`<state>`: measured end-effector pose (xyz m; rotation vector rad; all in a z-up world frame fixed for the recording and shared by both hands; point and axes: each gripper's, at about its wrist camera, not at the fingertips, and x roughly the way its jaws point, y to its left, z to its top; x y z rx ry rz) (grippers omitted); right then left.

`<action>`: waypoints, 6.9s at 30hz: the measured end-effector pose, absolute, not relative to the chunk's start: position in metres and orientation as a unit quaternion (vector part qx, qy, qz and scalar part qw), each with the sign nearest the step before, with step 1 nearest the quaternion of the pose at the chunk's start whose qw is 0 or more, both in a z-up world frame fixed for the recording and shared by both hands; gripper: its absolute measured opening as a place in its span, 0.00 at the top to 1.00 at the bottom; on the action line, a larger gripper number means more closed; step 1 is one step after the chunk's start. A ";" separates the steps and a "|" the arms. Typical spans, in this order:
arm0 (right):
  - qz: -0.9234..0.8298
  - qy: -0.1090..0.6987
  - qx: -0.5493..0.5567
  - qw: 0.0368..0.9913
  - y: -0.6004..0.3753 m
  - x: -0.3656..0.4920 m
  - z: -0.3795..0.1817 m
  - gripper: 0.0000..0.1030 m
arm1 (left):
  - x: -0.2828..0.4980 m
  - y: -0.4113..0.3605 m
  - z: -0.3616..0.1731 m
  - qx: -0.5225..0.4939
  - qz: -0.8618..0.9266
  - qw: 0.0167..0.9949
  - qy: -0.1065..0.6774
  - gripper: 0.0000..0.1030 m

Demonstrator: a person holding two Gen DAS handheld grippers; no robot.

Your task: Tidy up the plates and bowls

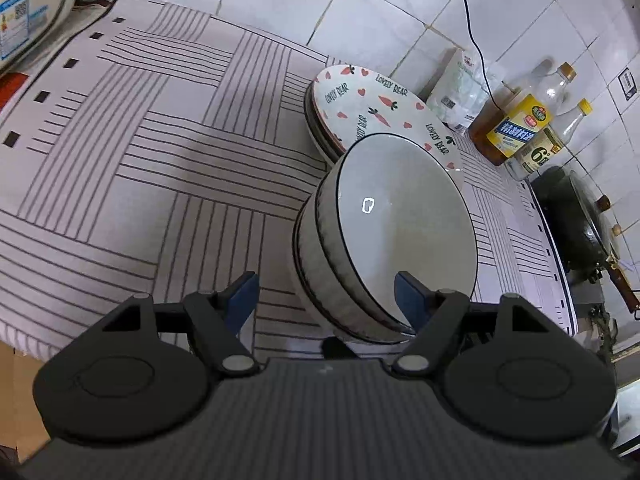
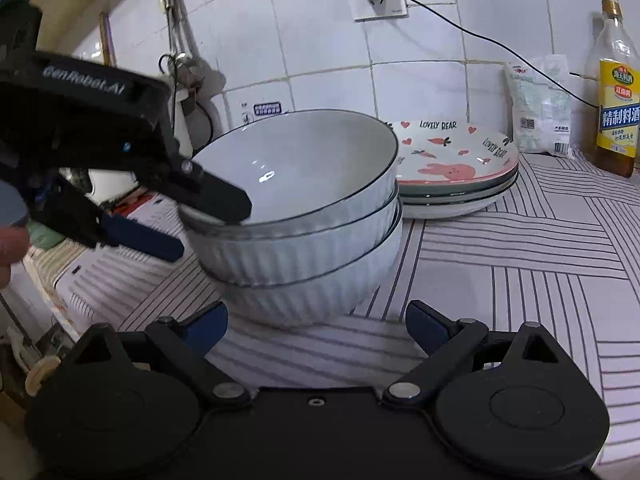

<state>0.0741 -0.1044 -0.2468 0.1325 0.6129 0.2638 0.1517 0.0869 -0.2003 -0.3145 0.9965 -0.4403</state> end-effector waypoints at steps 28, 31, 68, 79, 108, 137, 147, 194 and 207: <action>0.166 0.280 0.004 0.946 -0.086 0.082 -0.251 0.06 | 0.146 0.080 -0.215 -0.155 -0.211 0.842 0.471 0.56; 0.166 0.272 0.009 0.948 -0.086 0.079 -0.246 0.06 | 0.143 0.078 -0.205 -0.143 -0.215 0.848 0.462 0.56; 0.156 0.230 -0.056 0.959 -0.130 0.181 -0.181 0.06 | 0.236 0.005 -0.141 -0.069 -0.228 0.887 0.396 0.55; 0.117 0.271 -0.073 0.953 -0.137 0.230 -0.203 0.06 | 0.297 -0.013 -0.166 -0.084 -0.236 0.866 0.434 0.53; 0.079 0.297 -0.021 0.951 -0.149 0.239 -0.230 0.06 | 0.292 -0.048 -0.182 -0.039 -0.184 0.886 0.423 0.53; -0.016 0.302 0.036 0.953 -0.165 0.160 -0.163 0.03 | 0.226 -0.009 -0.121 0.001 -0.155 0.911 0.383 0.30; -0.049 0.336 0.025 0.940 -0.160 0.121 -0.112 0.02 | 0.165 0.014 -0.090 0.033 -0.124 0.918 0.375 0.02; -0.132 0.429 0.037 0.893 -0.152 0.011 -0.033 0.00 | 0.041 0.037 -0.032 0.075 -0.091 0.910 0.397 0.02; -0.124 0.424 0.032 0.897 -0.150 0.005 -0.030 0.00 | 0.043 0.037 -0.042 0.087 -0.082 0.914 0.389 0.02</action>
